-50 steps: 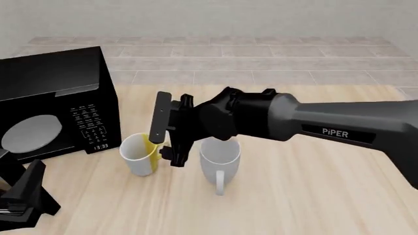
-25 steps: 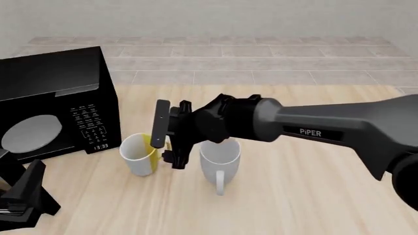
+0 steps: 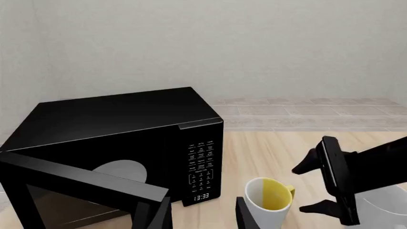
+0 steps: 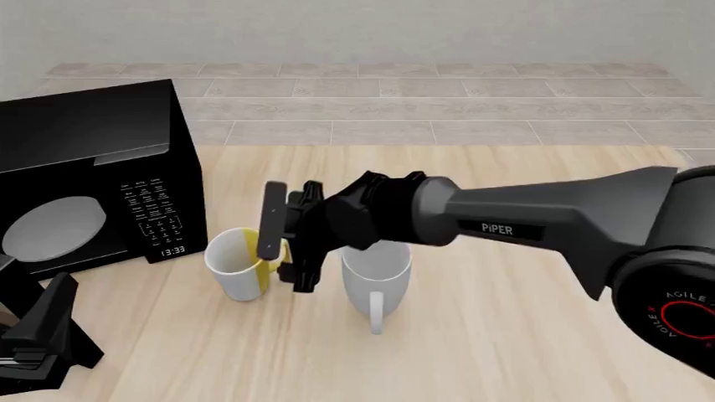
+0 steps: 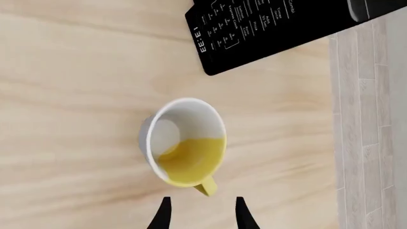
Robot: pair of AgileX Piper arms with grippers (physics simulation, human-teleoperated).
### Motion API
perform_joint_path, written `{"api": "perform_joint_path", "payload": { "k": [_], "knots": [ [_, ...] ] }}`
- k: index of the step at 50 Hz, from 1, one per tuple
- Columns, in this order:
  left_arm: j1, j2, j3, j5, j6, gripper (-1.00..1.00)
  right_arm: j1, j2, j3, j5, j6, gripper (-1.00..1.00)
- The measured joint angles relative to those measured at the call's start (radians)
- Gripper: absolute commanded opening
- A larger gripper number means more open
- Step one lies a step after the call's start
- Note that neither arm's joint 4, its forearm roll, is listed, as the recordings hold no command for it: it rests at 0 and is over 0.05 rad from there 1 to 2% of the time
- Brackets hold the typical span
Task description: Put the yellow and white mug to the front of the white mug.
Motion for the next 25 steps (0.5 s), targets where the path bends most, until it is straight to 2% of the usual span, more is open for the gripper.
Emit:
{"api": "perform_joint_path", "payload": {
  "k": [25],
  "knots": [
    [0.0, 0.0, 0.0, 0.0, 0.0, 1.0, 0.004, 0.055, -0.02, -0.02, -0.006, 1.0]
  ]
}}
